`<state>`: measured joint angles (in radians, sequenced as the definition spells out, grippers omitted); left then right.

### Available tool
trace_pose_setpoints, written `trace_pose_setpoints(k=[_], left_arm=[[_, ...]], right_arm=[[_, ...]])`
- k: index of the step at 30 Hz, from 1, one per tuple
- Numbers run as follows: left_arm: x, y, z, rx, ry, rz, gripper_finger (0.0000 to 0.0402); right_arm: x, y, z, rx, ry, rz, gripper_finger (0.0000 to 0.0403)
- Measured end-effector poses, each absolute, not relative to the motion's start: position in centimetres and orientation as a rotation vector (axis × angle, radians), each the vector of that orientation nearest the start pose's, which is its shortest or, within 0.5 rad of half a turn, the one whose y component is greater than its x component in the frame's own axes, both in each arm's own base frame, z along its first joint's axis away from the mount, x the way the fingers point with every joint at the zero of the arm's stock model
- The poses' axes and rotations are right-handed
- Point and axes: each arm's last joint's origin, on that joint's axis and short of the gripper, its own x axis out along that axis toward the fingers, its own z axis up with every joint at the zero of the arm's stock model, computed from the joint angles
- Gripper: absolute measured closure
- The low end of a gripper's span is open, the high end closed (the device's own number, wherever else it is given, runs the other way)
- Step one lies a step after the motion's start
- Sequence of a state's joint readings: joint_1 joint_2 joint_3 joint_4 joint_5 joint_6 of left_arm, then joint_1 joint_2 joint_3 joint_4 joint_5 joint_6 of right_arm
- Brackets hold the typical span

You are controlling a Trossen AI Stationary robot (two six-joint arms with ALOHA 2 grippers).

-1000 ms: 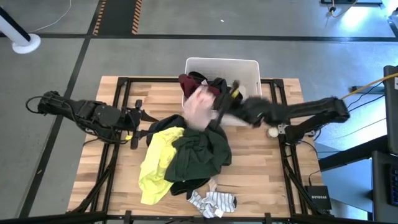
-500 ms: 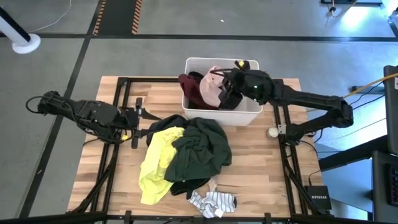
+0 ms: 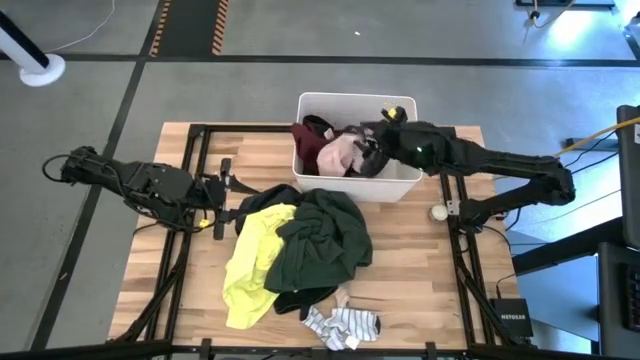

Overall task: Sort clothes
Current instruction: Put the pink underwear into the white laundry organizer

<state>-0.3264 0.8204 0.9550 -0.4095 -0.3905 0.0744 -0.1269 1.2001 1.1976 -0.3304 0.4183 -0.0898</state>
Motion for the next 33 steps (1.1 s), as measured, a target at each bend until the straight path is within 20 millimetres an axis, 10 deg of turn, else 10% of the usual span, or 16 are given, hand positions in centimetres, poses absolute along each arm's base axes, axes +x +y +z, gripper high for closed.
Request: trace_pose_setpoints(k=[10, 16, 33], left_arm=[[16.0, -4.3, 36.4, 0.174, 0.257, 0.054, 0.022], [16.0, -4.3, 36.4, 0.2, 0.256, 0.051, 0.022], [16.1, -4.3, 36.8, 0.26, 0.216, 0.045, 0.022]], right_arm=[[24.9, 4.8, 36.6, -0.004, 0.464, -0.026, 0.0155], [25.4, 8.2, 34.9, -0.091, 0.518, -0.108, 0.0155], [25.1, -1.5, 36.7, -0.371, 0.488, -1.0, 0.0155]])
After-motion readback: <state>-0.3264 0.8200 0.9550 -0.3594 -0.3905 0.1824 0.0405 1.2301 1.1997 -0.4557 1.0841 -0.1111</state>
